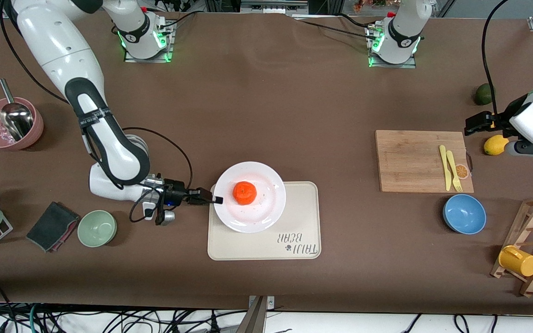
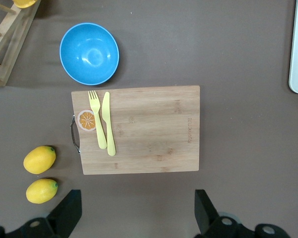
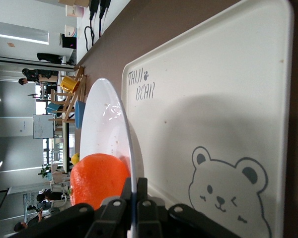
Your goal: Place orange and plate with both arms
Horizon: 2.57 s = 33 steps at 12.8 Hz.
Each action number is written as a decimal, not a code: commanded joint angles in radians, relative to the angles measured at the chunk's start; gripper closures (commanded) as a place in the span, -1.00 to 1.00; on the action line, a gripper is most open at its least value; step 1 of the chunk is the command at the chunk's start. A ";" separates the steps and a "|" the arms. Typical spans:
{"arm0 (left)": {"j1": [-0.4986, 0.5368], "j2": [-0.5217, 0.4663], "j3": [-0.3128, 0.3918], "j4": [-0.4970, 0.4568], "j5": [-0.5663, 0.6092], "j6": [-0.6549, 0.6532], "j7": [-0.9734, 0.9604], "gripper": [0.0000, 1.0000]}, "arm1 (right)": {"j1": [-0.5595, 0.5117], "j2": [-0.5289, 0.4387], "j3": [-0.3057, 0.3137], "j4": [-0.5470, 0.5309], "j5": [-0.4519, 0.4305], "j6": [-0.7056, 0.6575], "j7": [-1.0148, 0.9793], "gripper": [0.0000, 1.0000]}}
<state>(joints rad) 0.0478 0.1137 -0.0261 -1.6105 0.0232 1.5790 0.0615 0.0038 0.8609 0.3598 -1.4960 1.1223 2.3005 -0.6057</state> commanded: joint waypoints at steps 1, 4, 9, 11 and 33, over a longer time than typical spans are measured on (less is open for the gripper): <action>0.000 0.011 0.002 0.024 0.009 -0.004 0.021 -1.00 | 0.012 0.117 0.004 0.167 -0.042 -0.010 0.032 1.00; 0.000 0.011 0.002 0.024 0.009 -0.004 0.021 -1.00 | 0.065 0.213 -0.002 0.299 -0.042 0.037 0.033 1.00; 0.000 0.011 0.002 0.024 0.009 -0.004 0.021 -1.00 | 0.114 0.280 -0.033 0.359 -0.042 0.080 0.032 1.00; 0.000 0.011 0.002 0.024 0.009 -0.004 0.021 -1.00 | 0.136 0.290 -0.062 0.364 -0.042 0.083 0.032 1.00; 0.000 0.011 0.002 0.024 0.009 -0.004 0.021 -1.00 | 0.124 -0.101 -0.220 0.356 -0.939 -0.522 0.287 -1.00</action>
<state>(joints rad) 0.0478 0.1152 -0.0261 -1.6075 0.0232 1.5790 0.0628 0.1288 0.8355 0.1745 -1.1147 0.2518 1.9074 -0.3373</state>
